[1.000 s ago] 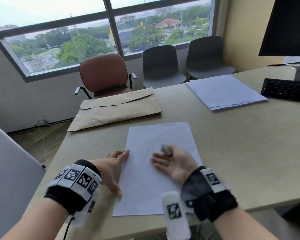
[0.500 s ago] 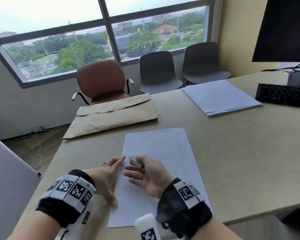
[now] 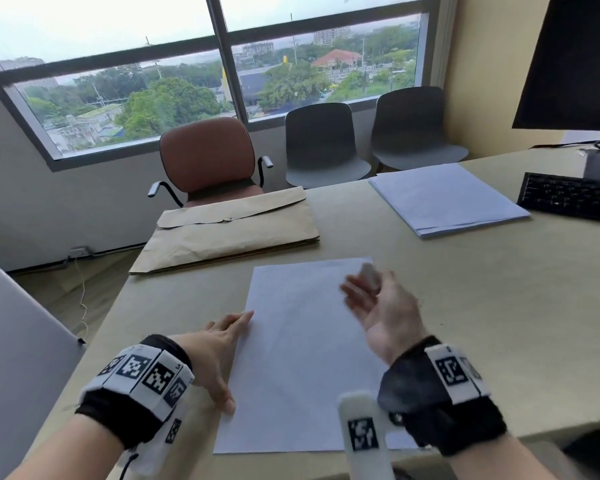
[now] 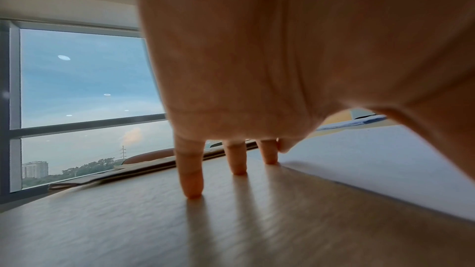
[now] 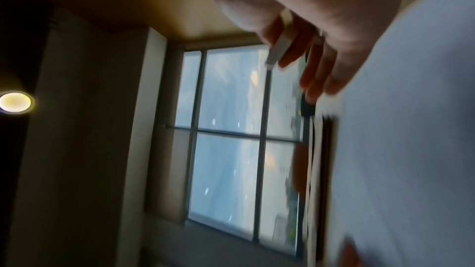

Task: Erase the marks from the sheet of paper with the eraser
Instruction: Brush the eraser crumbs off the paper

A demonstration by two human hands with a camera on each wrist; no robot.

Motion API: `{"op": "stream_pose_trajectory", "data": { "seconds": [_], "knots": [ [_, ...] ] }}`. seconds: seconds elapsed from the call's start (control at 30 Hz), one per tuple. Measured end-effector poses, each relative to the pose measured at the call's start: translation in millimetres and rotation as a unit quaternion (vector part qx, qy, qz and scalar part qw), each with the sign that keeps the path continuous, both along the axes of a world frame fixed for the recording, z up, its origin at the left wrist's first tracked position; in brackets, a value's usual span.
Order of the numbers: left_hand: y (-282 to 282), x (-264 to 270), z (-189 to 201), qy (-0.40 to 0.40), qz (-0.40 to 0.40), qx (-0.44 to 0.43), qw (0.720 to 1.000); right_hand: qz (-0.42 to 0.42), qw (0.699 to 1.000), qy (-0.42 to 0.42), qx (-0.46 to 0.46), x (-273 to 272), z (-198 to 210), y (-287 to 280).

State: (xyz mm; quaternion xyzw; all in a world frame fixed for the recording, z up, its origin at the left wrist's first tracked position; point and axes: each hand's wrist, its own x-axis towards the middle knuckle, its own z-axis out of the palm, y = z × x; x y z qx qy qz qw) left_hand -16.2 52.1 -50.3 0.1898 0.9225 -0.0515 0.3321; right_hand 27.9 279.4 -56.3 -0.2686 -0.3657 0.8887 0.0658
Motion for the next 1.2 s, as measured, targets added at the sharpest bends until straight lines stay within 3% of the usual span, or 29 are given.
{"op": "stream_pose_trajectory", "data": {
  "seconds": [0.07,0.13,0.17,0.23,0.3,0.37,0.43,0.5,0.6,0.67,0.7,0.77,0.87,0.97,1.03,1.1,1.2],
  "knots": [
    [0,1,1,0.000,0.002,0.001,1.000,0.131,0.991,-0.022,-0.021,21,-7,-23],
    [0,2,1,0.002,0.003,0.002,1.000,0.186,0.980,-0.060,-0.042,35,-16,-28],
    [-1,2,0,0.003,0.001,0.003,1.000,0.163,0.982,-0.070,-0.057,36,-19,-22],
    [0,3,1,0.006,0.000,0.003,1.000,0.016,0.996,-0.073,-0.054,31,-22,-1],
    [1,3,0,0.007,0.005,-0.001,1.000,-0.157,0.983,-0.078,0.047,23,-13,19],
    [2,3,0,0.007,0.008,-0.002,1.000,-0.214,0.969,-0.047,0.118,17,-3,21],
    [3,4,1,0.010,0.010,0.000,1.000,-0.128,0.988,-0.018,0.083,14,2,1],
    [4,4,2,0.011,0.012,-0.004,1.000,0.056,0.998,-0.019,0.022,15,2,-34],
    [3,5,0,0.012,0.014,-0.011,1.000,0.334,0.941,-0.036,0.028,25,-7,-86],
    [1,5,-1,0.011,0.013,-0.011,1.000,0.406,0.913,-0.034,0.004,25,-14,-99],
    [1,6,0,0.010,0.015,-0.008,1.000,0.402,0.915,-0.036,0.003,20,-16,-98],
    [0,6,1,0.009,0.017,-0.001,1.000,0.323,0.945,-0.045,0.031,1,-17,-81],
    [-2,4,1,0.008,0.017,0.014,1.000,0.130,0.986,-0.058,0.082,-36,-15,-27],
    [-5,4,-1,0.007,0.019,0.025,0.999,-0.053,0.966,-0.127,0.219,-59,-15,34],
    [-5,4,-1,0.010,0.014,0.028,0.999,-0.149,0.953,-0.145,0.221,-60,-13,63],
    [-4,3,0,0.006,0.014,0.025,1.000,-0.197,0.953,-0.119,0.198,-53,-7,73],
    [-3,0,4,-0.005,0.015,0.014,1.000,-0.190,0.972,-0.064,0.125,-42,-4,76]
  ]
}}
